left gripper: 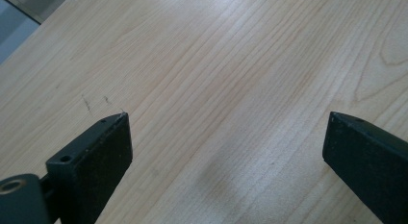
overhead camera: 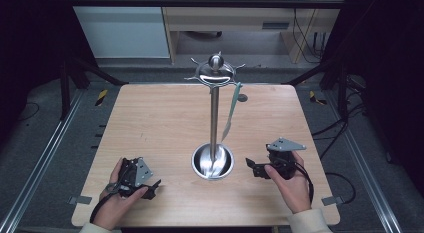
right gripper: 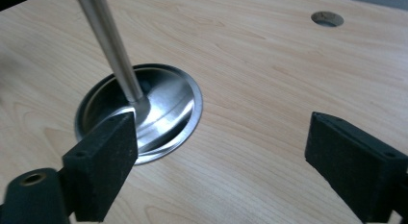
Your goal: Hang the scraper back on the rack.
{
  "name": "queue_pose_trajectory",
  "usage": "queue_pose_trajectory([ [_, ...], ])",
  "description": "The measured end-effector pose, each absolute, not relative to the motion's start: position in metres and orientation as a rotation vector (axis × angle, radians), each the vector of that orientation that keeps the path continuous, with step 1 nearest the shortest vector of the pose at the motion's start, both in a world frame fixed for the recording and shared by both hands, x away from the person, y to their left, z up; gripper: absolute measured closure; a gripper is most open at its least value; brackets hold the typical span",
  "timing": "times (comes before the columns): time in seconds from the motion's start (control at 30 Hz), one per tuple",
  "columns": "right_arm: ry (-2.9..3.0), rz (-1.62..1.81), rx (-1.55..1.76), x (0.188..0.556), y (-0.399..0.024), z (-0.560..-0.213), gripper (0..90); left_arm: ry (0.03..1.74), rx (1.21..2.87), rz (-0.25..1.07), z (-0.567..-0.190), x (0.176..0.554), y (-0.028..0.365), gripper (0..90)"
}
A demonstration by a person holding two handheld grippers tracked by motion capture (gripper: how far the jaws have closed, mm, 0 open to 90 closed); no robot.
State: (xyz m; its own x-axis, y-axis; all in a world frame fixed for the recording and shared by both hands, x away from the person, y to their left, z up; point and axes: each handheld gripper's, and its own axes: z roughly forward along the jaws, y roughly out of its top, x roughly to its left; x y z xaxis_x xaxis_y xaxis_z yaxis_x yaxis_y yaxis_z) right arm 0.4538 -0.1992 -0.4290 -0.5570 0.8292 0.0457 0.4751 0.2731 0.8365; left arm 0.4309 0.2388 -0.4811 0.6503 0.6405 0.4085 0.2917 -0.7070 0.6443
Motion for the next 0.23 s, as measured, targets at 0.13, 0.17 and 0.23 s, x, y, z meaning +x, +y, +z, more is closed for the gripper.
queue_pose_trajectory([
  [0.13, 2.159, 1.162, 1.216, 0.460, -0.199, -0.445, 15.2, 0.749, 2.315, 0.865, -0.480, 0.433, 0.243, 3.1],
  [0.17, 2.175, 1.131, 1.201, 0.461, -0.197, -0.449, 15.2, 0.750, 2.313, 0.864, -0.479, 0.433, 0.243, 3.1],
  [0.23, 2.211, 1.074, 1.194, 0.460, -0.195, -0.456, 15.2, 0.745, 2.317, 0.866, -0.479, 0.433, 0.243, 3.1],
])
